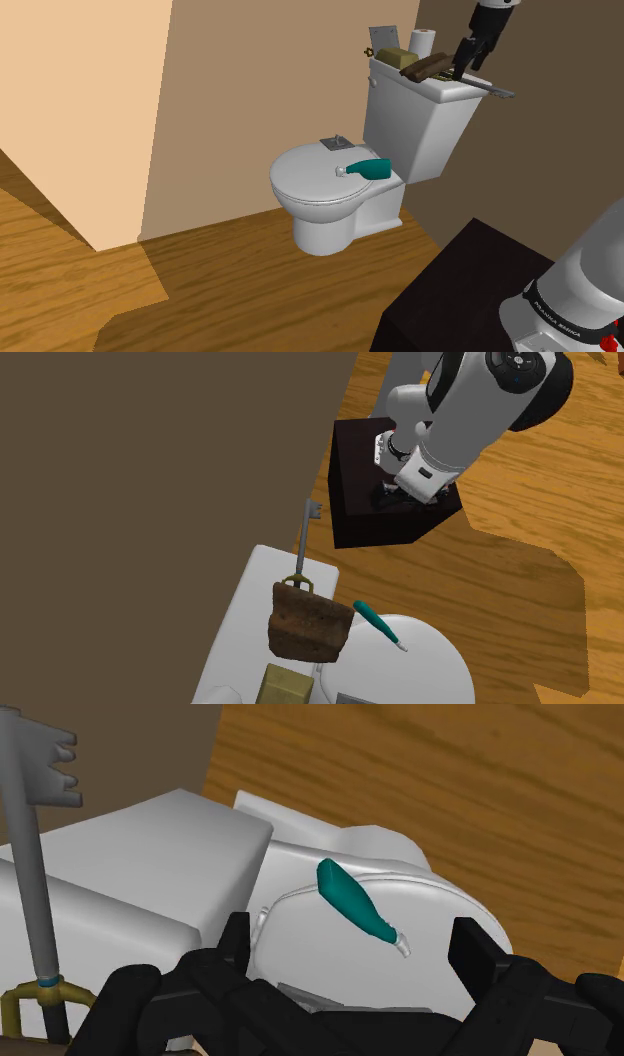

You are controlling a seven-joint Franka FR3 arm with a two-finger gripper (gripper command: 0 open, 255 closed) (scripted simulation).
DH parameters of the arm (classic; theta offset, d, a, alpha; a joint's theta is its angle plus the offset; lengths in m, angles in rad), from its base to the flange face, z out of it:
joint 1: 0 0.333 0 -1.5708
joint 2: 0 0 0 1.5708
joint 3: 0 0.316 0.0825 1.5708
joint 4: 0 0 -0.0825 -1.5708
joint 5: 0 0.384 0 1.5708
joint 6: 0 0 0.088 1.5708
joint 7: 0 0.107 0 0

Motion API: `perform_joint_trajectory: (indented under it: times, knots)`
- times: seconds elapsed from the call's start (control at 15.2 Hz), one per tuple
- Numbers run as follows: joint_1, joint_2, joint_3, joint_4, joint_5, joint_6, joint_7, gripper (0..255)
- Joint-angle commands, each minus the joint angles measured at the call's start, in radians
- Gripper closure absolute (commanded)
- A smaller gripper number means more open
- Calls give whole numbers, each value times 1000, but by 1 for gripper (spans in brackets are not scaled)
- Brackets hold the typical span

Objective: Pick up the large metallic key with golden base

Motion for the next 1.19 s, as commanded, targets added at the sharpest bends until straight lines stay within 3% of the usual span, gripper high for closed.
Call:
perform_joint_trajectory:
  times: [0.0, 0.53, 1.06, 1.12]
  knots:
    - [-10, 69, -32, 57, 2, 3, -27, 0]
    - [-61, 355, -147, 306, 58, -9, -141, 0]
    - [-178, 683, -218, 646, 176, -83, -260, 0]
    - [-178, 680, -216, 629, 174, -69, -258, 0]
